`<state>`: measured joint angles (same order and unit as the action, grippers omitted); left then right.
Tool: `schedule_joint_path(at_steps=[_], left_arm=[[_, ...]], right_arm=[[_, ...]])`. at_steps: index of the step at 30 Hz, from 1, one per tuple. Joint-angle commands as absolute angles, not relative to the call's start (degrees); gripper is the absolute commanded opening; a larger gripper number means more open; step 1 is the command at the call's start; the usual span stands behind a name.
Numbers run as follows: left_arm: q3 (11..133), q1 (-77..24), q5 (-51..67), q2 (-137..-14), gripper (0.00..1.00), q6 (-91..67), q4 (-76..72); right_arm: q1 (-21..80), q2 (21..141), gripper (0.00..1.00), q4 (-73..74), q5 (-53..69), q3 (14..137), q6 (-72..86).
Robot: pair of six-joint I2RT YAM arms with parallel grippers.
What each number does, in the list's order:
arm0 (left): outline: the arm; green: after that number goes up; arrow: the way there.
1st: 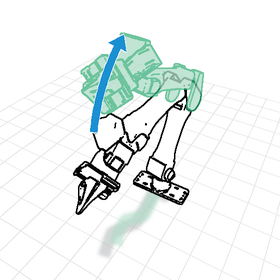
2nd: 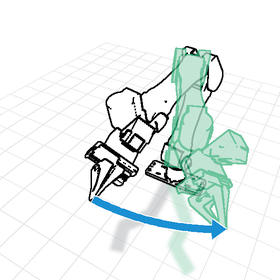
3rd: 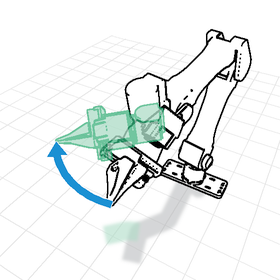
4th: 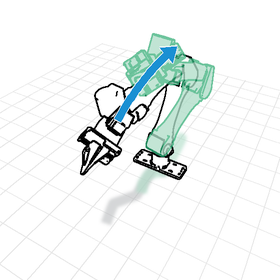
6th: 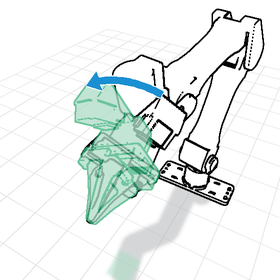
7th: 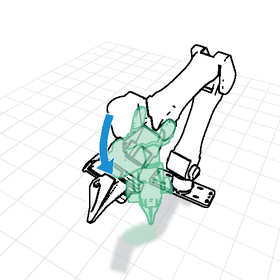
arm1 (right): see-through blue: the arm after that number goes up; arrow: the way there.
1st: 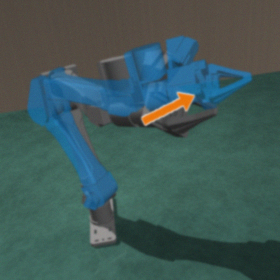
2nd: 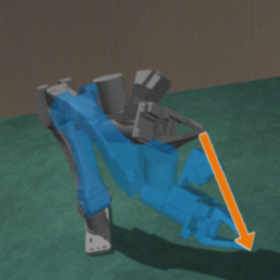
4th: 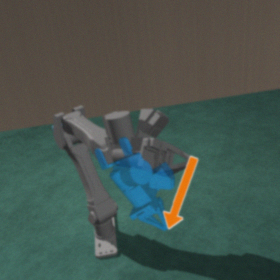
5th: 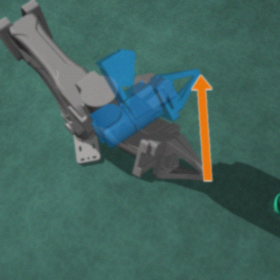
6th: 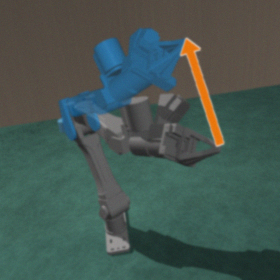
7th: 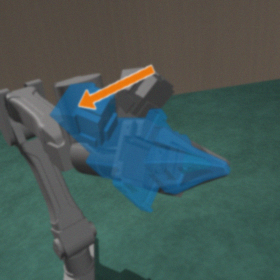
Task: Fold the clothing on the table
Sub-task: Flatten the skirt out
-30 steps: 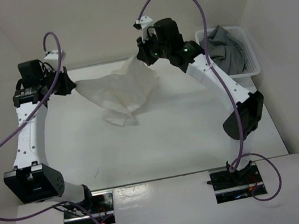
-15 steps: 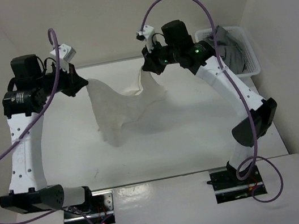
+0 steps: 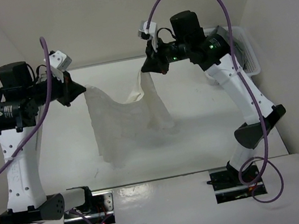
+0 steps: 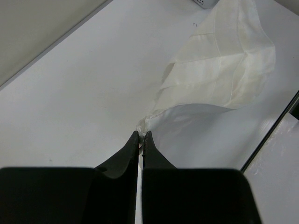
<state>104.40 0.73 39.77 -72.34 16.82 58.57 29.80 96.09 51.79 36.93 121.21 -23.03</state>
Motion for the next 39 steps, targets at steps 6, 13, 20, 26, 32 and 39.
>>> schedule_joint_path(at_steps=[6,13,20,26,32,39], left_arm=[[105.3,1.4,41.1,-72.1,0.00,18.9,58.7],[109.4,1.4,41.6,-73.9,0.00,19.4,59.8],[108.9,2.0,41.0,-68.0,0.00,19.4,59.8],[107.3,3.2,41.7,-62.1,0.00,19.4,59.8],[106.2,4.3,41.7,-57.2,0.00,19.4,59.2],[102.8,4.8,42.2,-59.3,0.00,19.4,58.7]], right_arm=[[30.1,98.1,0.00,56.3,39.4,126.1,-27.0],[30.1,98.0,0.00,57.0,38.1,127.3,-28.1],[30.1,92.6,0.00,57.5,37.6,126.7,-28.6],[30.1,88.2,0.00,57.5,39.6,123.9,-29.2],[29.5,84.6,0.00,57.5,41.5,122.7,-29.7],[29.5,84.6,0.00,57.0,42.0,117.5,-29.1]])
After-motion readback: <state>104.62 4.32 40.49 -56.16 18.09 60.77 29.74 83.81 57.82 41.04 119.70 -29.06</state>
